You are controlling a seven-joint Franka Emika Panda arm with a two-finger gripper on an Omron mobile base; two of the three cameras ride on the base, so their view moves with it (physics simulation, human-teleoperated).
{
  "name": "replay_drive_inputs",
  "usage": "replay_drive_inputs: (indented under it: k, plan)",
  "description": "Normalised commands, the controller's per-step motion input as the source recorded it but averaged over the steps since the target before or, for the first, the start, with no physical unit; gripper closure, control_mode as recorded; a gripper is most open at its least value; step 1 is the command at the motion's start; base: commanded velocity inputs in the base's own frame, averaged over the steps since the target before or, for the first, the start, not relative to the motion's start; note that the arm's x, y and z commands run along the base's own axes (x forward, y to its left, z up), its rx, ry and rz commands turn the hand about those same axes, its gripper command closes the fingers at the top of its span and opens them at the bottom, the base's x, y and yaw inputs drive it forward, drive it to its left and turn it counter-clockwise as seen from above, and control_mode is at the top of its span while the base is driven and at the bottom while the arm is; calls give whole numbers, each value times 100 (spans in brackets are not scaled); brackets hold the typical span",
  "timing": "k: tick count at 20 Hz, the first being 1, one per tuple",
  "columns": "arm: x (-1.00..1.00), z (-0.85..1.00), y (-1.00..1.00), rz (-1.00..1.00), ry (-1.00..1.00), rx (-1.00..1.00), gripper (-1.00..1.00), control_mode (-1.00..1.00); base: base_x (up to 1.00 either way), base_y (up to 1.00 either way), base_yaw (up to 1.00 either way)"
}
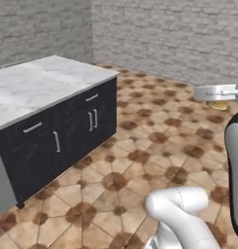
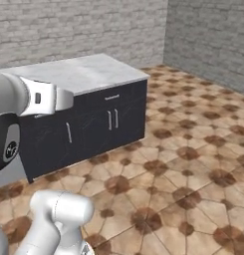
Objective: Get the candle and the wine from the cabinet and move them to the dining counter.
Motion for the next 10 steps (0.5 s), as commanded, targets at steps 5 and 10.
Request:
replay_drive_inputs:
  k: [5,10]
  plan:
    - [0,0,0,0,0,0,100,100,100,-99,21]
    - [0,0,0,0,0,0,100,100,100,-100,20]
